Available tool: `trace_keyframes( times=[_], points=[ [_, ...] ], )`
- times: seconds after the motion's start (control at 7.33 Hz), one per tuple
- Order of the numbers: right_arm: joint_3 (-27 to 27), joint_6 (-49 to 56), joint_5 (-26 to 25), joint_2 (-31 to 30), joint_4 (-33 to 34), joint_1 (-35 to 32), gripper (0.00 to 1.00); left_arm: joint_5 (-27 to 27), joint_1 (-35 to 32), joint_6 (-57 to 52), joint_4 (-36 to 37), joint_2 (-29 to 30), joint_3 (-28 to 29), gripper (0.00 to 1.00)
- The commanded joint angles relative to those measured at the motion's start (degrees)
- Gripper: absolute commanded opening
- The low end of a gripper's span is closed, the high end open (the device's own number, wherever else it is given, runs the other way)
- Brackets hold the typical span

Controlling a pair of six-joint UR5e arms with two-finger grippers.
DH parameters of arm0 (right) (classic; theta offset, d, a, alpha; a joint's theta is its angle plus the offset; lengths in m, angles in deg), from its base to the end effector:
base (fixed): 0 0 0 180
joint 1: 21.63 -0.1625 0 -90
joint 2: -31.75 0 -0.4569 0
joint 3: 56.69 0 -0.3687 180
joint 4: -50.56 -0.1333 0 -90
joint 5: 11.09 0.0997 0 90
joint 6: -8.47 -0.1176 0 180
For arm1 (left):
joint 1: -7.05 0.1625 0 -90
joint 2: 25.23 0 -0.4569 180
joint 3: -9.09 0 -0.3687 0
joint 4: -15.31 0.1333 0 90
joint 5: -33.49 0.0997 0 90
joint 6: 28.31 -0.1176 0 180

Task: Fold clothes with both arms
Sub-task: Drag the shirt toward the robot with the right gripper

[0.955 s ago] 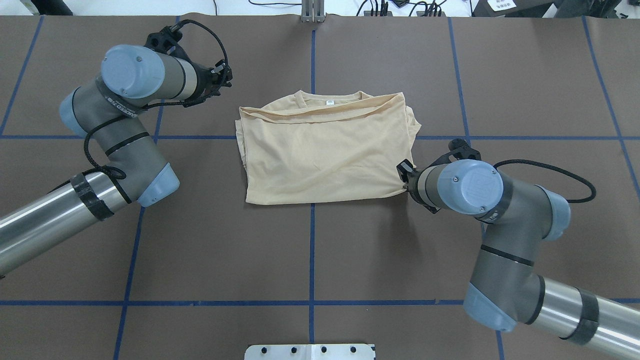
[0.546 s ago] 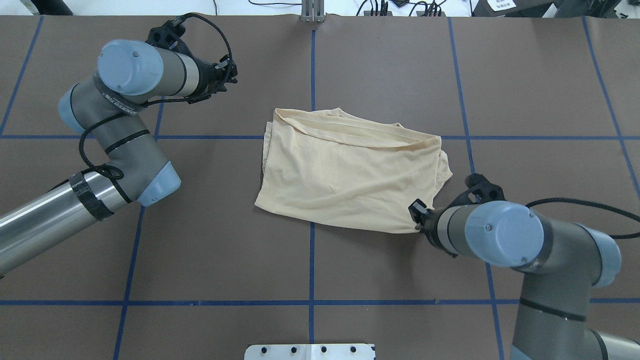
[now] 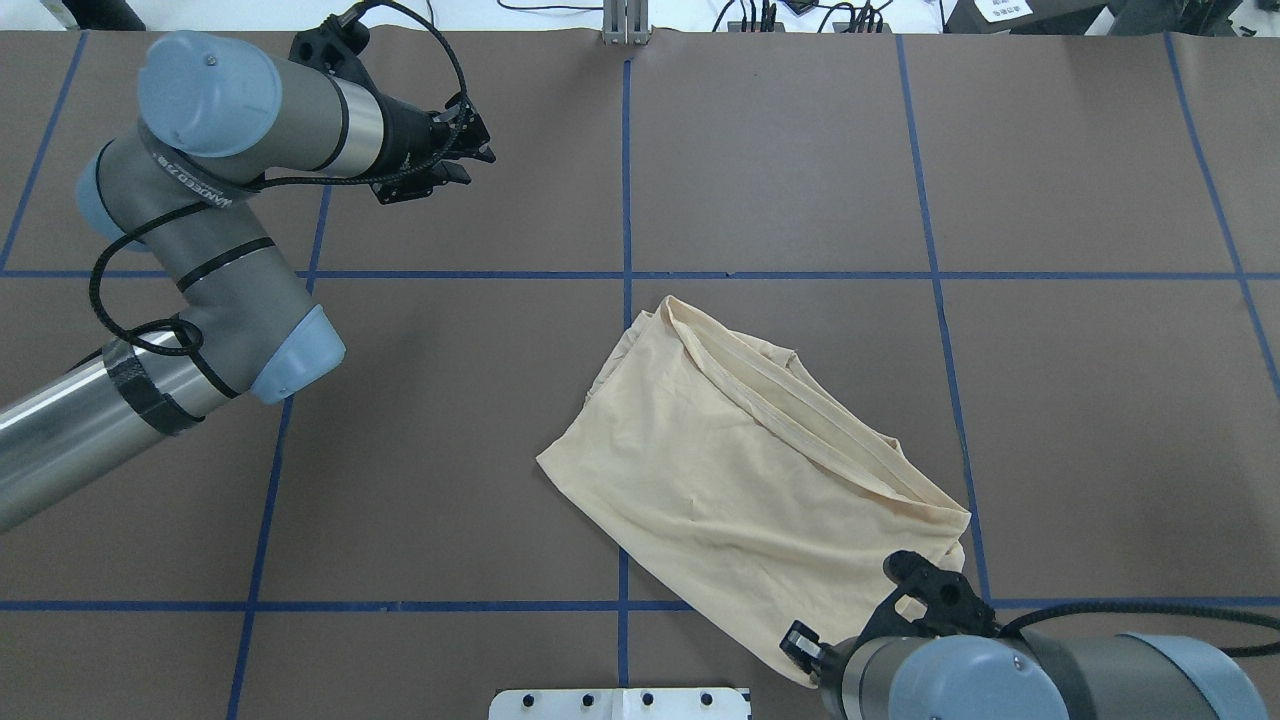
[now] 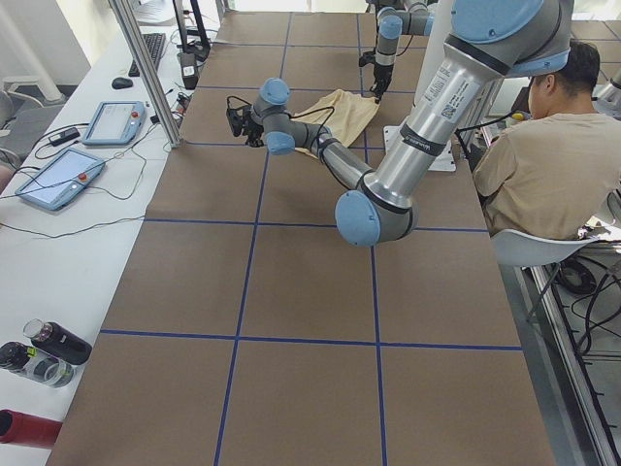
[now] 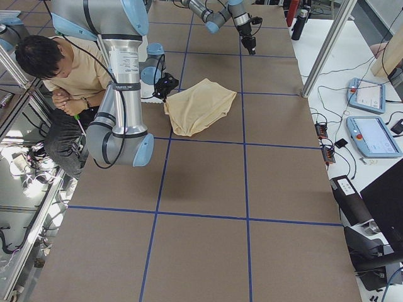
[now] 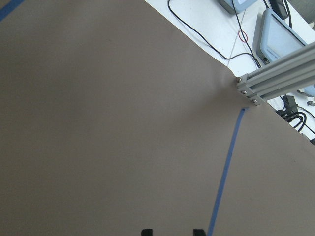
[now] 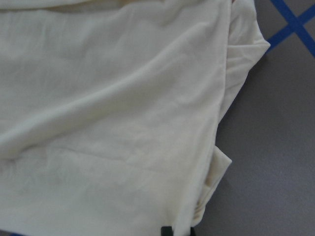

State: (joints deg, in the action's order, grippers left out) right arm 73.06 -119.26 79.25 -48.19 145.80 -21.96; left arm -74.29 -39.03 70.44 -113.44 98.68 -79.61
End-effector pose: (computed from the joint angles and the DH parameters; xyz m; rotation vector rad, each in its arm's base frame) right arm -0.4705 -0.1353 0.3445 -0.2592 -0.7480 0.6276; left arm 0.4178 -0.5743 0.2843 0.1429 1.2790 -0.6317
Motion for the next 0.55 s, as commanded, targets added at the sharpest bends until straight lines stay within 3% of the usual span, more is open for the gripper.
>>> trace_keyframes(
  times=[0.0, 0.14, 0.41],
  points=[
    [0.50, -1.46, -2.61, 0.14, 0.29, 0.19, 1.00, -4.17, 1.33, 7.05, 0.52, -5.58, -8.03, 0.48],
    [1.81, -1.38, -2.10, 1.10, 0.29, -5.41, 1.00, -3.32, 5.87, 10.73, 0.52, -9.44, -12.85, 0.54],
    [2.97, -0.76, 3.06, 4.61, 0.38, -18.15, 1.00, 3.51, 13.52, 16.03, 0.60, -10.27, -13.43, 0.59]
  ],
)
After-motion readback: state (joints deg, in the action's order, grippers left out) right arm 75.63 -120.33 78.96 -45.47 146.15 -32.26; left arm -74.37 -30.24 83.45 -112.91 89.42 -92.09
